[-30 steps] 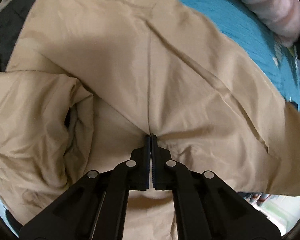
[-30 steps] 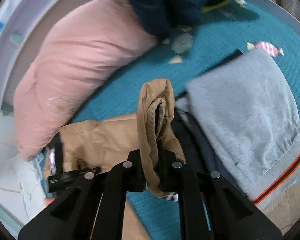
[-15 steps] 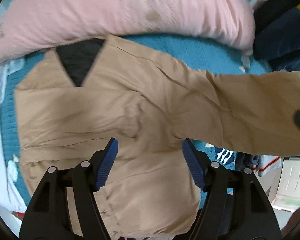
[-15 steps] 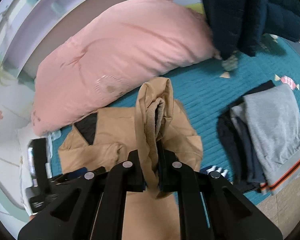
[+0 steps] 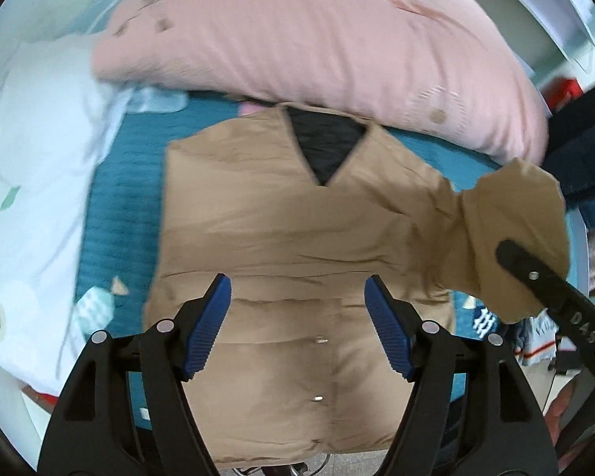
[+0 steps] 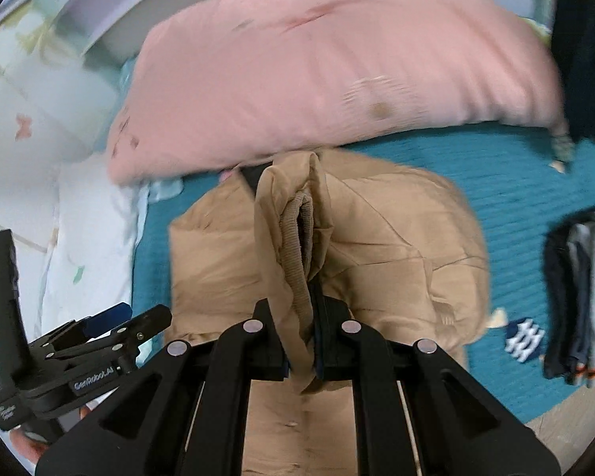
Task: Fold large clothes
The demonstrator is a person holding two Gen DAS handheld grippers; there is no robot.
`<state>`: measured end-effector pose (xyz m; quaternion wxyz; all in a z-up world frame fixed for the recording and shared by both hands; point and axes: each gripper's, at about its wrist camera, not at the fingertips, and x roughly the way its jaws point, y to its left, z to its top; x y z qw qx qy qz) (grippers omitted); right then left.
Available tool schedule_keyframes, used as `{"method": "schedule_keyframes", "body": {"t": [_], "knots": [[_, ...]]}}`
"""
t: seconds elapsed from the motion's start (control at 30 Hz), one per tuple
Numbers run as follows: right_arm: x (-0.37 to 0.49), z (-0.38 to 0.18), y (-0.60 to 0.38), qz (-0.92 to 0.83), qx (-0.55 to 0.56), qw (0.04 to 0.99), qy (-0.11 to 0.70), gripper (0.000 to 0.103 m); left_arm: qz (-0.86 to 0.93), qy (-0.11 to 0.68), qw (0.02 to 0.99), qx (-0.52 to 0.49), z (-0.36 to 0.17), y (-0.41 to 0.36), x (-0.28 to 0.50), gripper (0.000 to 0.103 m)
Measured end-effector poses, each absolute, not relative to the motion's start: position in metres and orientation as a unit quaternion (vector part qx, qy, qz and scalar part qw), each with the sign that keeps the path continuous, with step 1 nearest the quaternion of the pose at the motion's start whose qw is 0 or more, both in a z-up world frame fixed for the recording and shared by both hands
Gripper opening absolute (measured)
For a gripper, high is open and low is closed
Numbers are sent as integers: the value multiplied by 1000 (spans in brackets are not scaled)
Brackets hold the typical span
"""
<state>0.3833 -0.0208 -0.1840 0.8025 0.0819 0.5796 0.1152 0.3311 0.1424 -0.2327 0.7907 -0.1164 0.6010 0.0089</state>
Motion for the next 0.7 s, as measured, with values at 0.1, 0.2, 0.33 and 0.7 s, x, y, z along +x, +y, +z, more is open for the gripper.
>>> {"method": "schedule_keyframes", "body": {"t": [0.1, 0.2, 0.33, 0.7], "knots": [[389, -199, 26, 130, 64, 793, 592, 8, 22, 602, 787, -131, -240, 179, 328, 71], [396, -226, 72, 125, 52, 777, 615, 8, 38, 606, 781, -145, -252, 210, 320, 71], [404, -273, 127, 106, 33, 760, 641, 11, 63, 616, 767, -167, -273, 251, 307, 71], [400, -350, 172, 144, 80, 700, 695, 70, 123, 631, 737, -209, -307, 317, 280, 71]]}}
